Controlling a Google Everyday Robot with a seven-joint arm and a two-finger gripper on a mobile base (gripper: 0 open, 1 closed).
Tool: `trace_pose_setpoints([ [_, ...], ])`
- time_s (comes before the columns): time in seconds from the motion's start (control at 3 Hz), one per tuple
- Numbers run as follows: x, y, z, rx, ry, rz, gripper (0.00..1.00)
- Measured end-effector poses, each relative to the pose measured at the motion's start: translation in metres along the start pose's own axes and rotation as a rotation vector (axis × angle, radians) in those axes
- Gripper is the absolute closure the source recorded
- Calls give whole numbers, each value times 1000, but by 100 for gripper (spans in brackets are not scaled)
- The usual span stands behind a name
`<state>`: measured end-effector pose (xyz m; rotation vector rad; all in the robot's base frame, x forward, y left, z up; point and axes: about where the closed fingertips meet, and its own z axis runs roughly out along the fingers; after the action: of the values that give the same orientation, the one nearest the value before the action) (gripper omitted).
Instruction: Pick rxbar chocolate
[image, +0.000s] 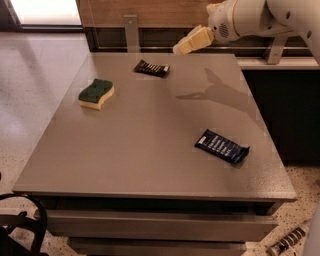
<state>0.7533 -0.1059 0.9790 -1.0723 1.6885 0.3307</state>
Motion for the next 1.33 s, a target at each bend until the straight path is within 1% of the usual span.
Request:
trace_pose_setpoints([
  [0.33,15,-4,33,-35,-35,55,0],
  [0.67,31,3,74,-95,-118,136,0],
  [1.0,38,12,95,-132,-157,178,0],
  [1.33,46,26,108,-166,-128,223,0],
])
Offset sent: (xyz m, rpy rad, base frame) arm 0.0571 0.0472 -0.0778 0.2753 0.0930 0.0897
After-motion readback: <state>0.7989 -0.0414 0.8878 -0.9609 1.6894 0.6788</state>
